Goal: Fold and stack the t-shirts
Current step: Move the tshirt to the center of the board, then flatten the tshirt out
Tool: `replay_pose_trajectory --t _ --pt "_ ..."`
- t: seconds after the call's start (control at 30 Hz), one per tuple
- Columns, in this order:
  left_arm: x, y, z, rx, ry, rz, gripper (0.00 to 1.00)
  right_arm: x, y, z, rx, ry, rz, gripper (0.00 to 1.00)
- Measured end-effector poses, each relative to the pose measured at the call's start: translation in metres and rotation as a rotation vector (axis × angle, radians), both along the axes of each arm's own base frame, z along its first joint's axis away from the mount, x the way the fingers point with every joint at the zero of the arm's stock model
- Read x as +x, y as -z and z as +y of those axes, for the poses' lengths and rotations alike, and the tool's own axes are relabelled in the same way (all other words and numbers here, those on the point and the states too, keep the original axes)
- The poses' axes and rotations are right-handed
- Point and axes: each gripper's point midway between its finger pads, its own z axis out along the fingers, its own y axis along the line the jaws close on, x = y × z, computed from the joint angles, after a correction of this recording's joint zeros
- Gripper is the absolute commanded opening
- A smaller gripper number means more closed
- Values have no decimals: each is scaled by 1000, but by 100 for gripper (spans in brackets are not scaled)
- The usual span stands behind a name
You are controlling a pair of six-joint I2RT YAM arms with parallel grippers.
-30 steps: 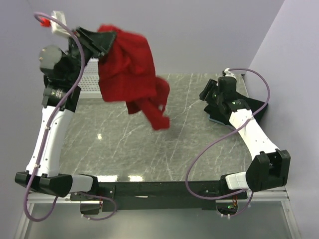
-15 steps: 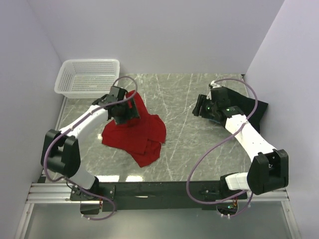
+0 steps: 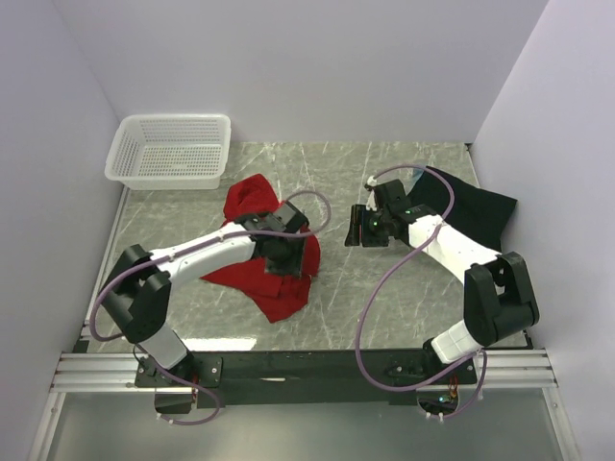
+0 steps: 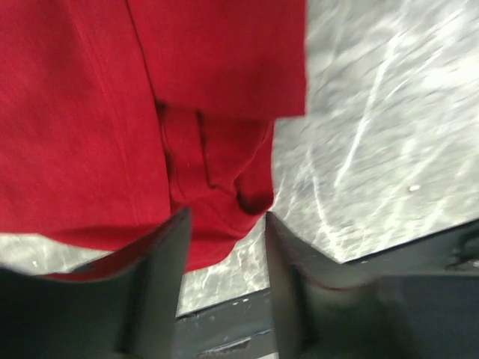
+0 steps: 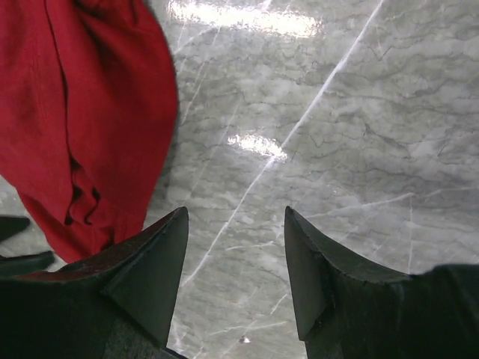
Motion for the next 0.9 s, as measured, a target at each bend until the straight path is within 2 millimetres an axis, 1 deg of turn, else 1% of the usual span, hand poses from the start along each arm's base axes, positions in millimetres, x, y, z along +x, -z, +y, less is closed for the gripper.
replay_pose_trajectory --t 0.03,0.1,0.2,0.27,0.33,0.43,0.67,0.9 --pt "-6 5 0 24 4 15 44 0 0 0 4 2 1 61" --pt "-15 10 0 55 3 26 41 -2 2 1 10 7 4 61" --pt "-25 15 2 92 -11 29 35 -13 12 -3 7 15 37 61" --pt "-31 22 8 121 -26 37 32 -19 18 -4 3 20 58 61" --pt "-37 30 14 149 -41 46 32 -22 21 -5 0 23 71 61" --pt "-44 39 23 191 -62 61 32 -22 19 -4 5 27 66 61" --pt "-40 56 35 275 -86 57 34 -21 14 -4 11 27 53 61" --pt "-36 71 41 345 -92 59 34 -26 16 -5 8 27 57 61"
